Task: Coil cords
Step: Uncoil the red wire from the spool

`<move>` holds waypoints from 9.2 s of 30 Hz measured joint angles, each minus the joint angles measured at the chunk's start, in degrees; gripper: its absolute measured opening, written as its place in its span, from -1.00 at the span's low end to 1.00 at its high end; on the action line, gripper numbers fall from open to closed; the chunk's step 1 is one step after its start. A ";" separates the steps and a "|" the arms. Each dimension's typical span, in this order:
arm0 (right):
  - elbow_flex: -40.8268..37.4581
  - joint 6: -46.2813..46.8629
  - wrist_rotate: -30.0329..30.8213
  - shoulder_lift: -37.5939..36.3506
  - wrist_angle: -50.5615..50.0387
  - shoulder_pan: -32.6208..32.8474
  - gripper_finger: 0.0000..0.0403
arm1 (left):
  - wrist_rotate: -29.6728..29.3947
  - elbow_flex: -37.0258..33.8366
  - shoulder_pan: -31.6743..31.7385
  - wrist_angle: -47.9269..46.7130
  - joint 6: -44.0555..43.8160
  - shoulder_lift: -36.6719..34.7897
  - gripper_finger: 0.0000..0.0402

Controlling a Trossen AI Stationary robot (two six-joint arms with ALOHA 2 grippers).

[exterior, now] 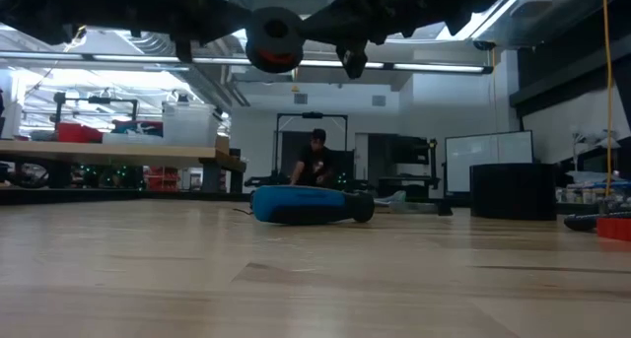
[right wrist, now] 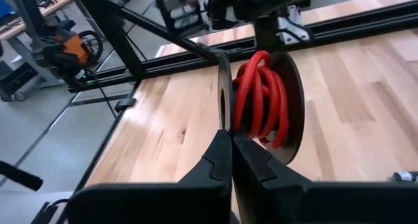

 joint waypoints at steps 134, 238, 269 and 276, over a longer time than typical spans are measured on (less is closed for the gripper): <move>0.22 -1.35 0.89 -0.22 -0.68 0.37 -1.00 | 4.81 11.32 3.84 -9.13 17.24 5.92 -1.00; -0.04 -5.22 4.57 0.00 -2.82 0.32 -0.93 | 11.65 12.13 -0.40 -39.23 -14.79 -1.99 -0.99; 0.02 -7.60 18.33 -5.55 -9.29 0.33 -0.85 | 5.90 12.11 0.60 -36.51 -7.37 -3.15 -1.00; 0.02 -6.16 12.84 -5.55 -9.26 0.35 -0.70 | 11.60 12.11 0.60 -35.44 -7.35 -3.15 -1.00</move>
